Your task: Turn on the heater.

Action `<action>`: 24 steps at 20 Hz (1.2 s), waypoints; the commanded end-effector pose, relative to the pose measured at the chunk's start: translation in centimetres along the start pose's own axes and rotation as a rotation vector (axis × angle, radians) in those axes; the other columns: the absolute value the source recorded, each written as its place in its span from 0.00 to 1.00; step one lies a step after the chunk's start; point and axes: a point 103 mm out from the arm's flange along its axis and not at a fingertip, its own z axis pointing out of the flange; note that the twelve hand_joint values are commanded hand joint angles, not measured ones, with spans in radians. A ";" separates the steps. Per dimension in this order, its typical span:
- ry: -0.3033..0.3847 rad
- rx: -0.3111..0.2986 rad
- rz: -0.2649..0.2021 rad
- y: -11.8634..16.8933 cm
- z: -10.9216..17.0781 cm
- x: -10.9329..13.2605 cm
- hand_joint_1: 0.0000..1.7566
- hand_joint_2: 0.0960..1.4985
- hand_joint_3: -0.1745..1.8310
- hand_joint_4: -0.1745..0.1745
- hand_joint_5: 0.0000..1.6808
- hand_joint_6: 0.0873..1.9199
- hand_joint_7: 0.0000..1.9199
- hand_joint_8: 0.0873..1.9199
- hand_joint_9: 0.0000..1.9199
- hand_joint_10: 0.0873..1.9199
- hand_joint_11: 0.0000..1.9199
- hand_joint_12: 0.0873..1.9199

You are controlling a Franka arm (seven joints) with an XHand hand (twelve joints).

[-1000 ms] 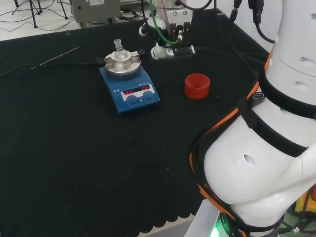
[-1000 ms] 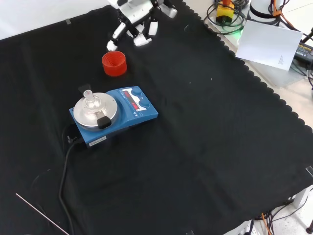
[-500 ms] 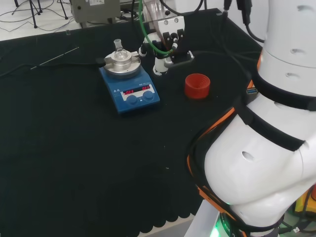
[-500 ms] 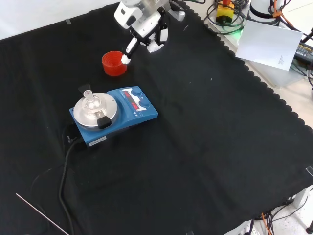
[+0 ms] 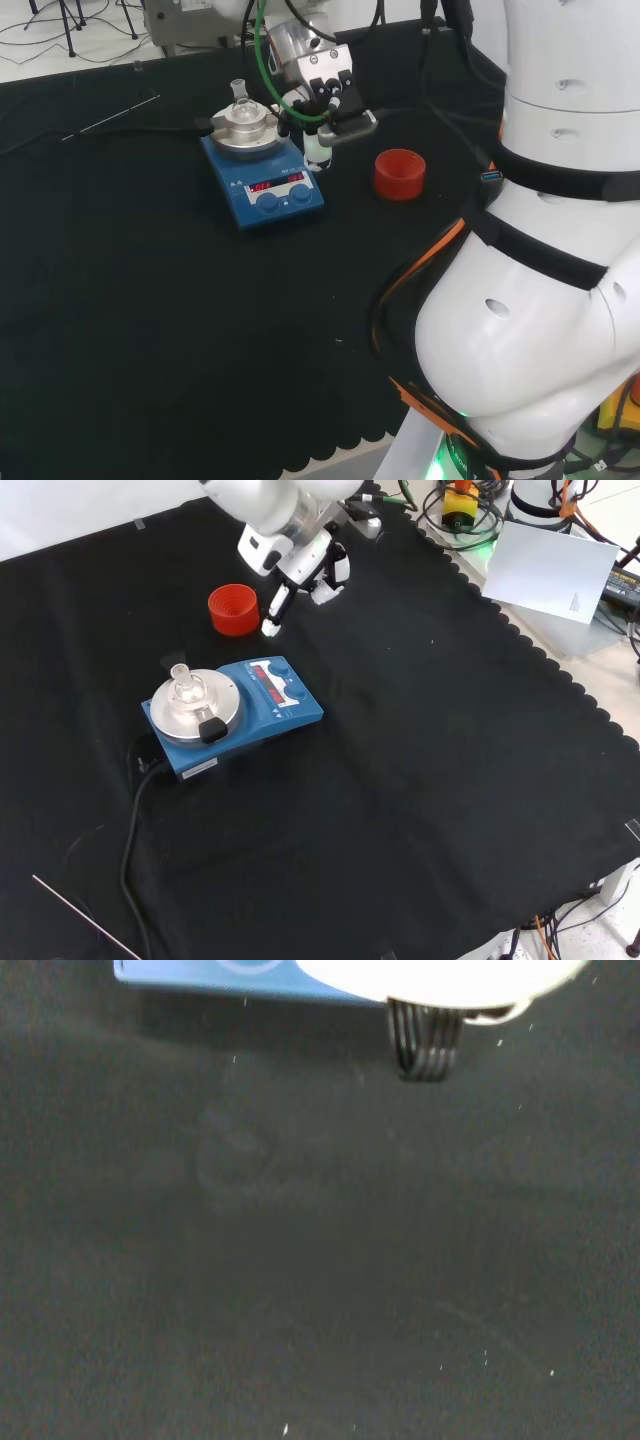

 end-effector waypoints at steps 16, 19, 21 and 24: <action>-0.051 0.114 -0.026 3.1 2.2 2.5 0.84 0.37 0.66 0.47 0.12 0.00 0.93 1.00 0.99 0.88 0.94 0.78; -0.056 0.122 -0.027 3.3 2.1 2.7 0.84 0.37 0.66 0.47 0.12 0.00 0.93 1.00 0.99 0.88 0.94 0.78; -0.057 0.129 -0.027 3.4 2.3 2.5 0.84 0.37 0.66 0.47 0.12 0.00 0.93 1.00 0.99 0.88 0.94 0.78; -0.061 0.144 -0.028 3.7 2.7 2.5 0.84 0.37 0.66 0.47 0.13 0.00 0.93 1.00 0.99 0.88 0.94 0.78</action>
